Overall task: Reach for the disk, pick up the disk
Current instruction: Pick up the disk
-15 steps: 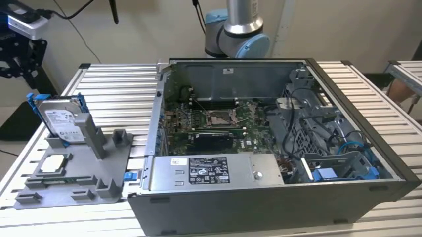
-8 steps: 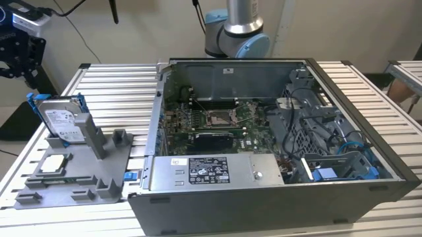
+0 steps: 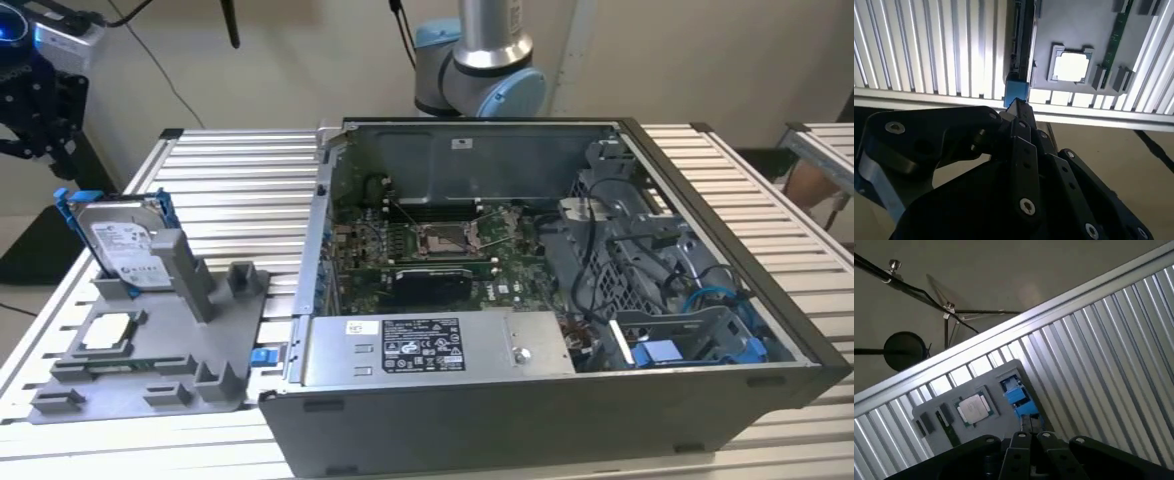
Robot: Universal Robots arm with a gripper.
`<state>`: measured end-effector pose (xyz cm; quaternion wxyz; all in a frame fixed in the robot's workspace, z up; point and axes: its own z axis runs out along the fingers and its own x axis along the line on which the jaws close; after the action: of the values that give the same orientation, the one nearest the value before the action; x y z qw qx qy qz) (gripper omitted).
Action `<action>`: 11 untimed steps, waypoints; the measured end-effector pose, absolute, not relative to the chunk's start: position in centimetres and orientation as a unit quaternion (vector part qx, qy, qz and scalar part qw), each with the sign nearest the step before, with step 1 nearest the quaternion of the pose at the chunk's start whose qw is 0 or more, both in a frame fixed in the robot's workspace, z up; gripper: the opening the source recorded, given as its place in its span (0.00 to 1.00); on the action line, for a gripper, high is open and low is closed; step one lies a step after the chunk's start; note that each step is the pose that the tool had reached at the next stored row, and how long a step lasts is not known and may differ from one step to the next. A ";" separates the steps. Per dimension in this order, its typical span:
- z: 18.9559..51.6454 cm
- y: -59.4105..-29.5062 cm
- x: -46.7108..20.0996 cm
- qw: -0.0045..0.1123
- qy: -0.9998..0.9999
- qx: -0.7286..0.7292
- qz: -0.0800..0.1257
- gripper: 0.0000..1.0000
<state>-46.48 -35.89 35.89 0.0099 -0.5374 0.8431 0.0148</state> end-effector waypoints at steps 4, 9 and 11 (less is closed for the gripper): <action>35.9 -35.9 -46.5 0.011 0.823 -0.568 0.014 0.00; 35.9 -35.9 -46.5 0.012 0.796 -0.605 0.014 0.00; 35.9 -35.9 -46.5 0.012 0.785 -0.619 0.014 0.00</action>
<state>-46.48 -35.89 35.88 0.0117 -0.6194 0.7849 0.0136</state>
